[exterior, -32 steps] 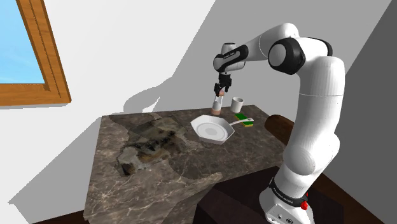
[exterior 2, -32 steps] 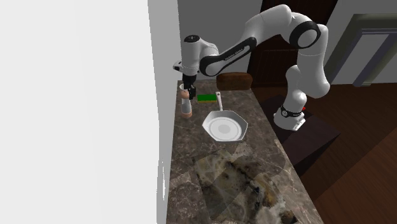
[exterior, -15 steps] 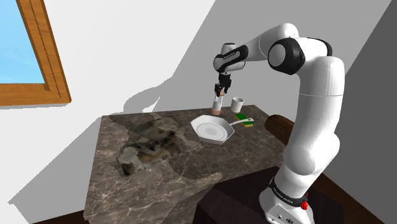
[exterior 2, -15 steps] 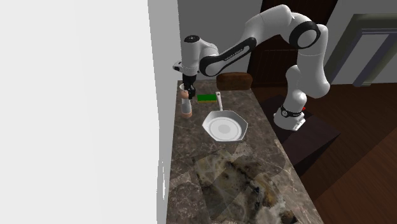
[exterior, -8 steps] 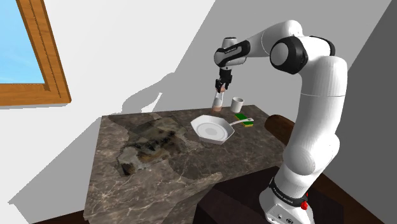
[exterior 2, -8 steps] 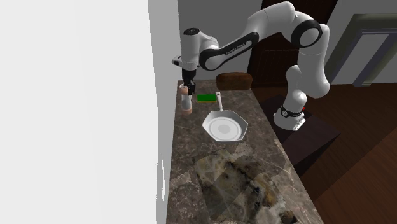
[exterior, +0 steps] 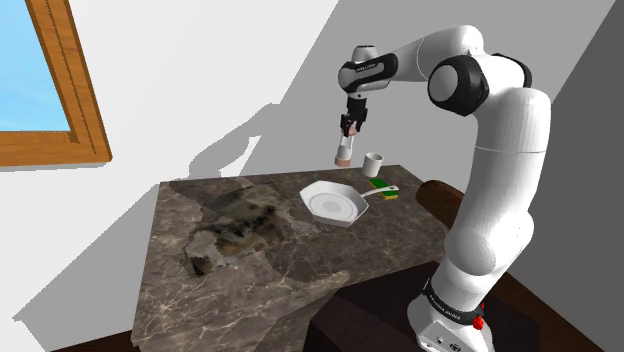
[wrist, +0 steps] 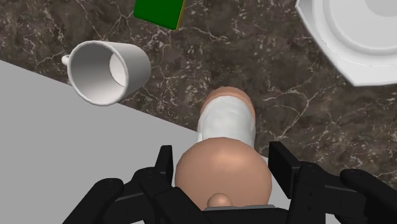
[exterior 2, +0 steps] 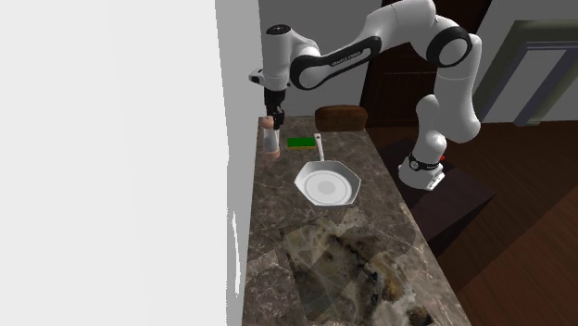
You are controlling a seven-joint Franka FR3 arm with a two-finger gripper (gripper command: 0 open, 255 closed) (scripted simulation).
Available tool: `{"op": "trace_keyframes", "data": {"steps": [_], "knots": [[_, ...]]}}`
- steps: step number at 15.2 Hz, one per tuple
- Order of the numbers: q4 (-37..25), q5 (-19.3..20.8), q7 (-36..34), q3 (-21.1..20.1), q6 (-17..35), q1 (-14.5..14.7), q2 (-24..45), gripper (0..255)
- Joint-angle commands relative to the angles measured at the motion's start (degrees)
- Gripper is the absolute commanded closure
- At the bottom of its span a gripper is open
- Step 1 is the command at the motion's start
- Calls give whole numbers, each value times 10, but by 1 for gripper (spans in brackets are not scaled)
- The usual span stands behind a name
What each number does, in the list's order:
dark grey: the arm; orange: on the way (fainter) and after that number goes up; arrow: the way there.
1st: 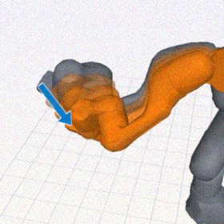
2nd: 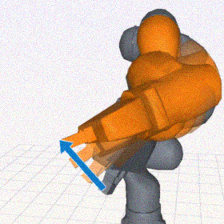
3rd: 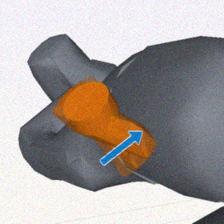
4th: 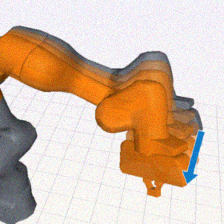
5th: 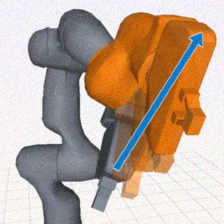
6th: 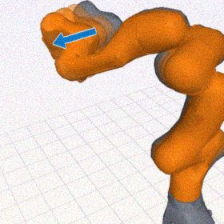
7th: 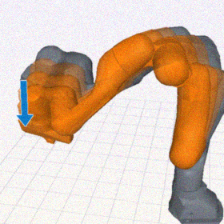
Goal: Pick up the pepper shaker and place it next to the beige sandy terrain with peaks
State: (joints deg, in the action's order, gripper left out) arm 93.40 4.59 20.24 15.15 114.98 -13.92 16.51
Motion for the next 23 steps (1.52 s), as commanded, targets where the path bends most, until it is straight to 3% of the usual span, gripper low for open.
{"op": "trace_keyframes", "data": {"steps": [1,23], "knots": [[-11,0,2,1,-14,-1,-3,255],[-198,-8,24,3,-188,-7,9,255]]}}
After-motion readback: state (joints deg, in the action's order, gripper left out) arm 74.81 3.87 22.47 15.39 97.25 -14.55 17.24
